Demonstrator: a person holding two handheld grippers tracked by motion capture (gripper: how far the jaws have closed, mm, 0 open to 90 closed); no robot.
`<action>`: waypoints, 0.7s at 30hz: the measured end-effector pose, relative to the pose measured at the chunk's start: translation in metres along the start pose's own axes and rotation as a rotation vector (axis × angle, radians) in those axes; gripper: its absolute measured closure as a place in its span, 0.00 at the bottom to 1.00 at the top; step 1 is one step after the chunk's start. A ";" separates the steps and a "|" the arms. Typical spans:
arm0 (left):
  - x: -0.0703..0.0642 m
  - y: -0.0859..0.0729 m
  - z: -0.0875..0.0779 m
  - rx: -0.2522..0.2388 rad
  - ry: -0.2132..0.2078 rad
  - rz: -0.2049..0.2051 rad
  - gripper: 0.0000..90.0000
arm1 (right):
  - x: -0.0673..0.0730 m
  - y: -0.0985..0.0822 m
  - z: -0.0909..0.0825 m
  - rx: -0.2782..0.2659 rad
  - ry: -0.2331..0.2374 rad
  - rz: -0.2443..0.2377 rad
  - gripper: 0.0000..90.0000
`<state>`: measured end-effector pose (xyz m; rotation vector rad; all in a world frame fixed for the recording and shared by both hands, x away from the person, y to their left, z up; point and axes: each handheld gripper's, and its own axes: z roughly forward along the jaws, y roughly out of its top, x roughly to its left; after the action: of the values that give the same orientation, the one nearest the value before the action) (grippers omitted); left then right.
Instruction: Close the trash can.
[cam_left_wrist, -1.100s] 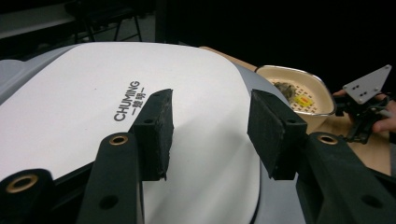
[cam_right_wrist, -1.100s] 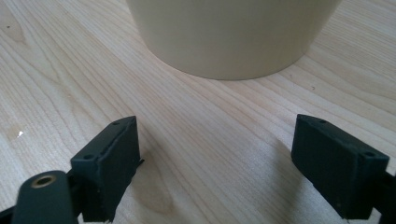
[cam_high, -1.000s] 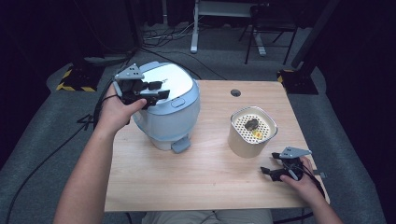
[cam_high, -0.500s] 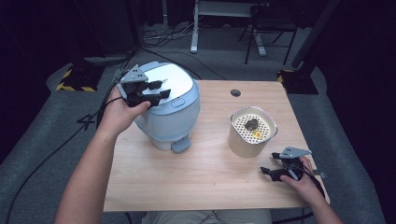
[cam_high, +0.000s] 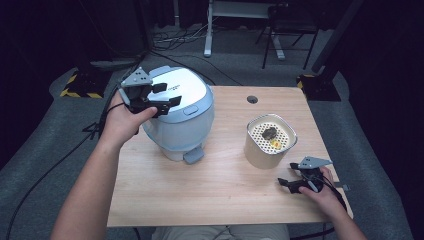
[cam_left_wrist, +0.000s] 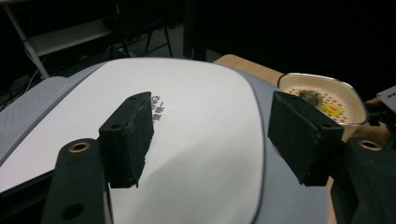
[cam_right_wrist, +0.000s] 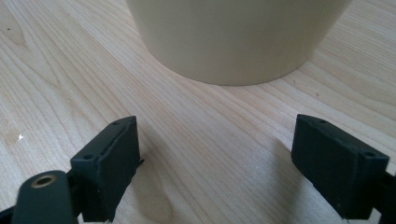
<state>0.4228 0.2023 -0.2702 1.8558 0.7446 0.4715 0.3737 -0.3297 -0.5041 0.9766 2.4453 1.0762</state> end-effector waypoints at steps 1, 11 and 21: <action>-0.004 0.000 -0.006 -0.016 -0.018 0.006 0.36 | 0.000 0.000 0.000 0.000 0.000 0.000 0.17; -0.043 -0.007 -0.039 -0.047 -0.098 0.075 0.35 | 0.000 0.000 0.000 0.003 -0.003 -0.001 0.17; -0.069 -0.035 -0.047 -0.026 -0.126 0.094 0.34 | 0.000 0.000 0.000 0.003 -0.003 -0.001 0.17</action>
<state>0.3337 0.1965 -0.2830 1.8830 0.5666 0.4180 0.3738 -0.3293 -0.5040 0.9769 2.4453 1.0707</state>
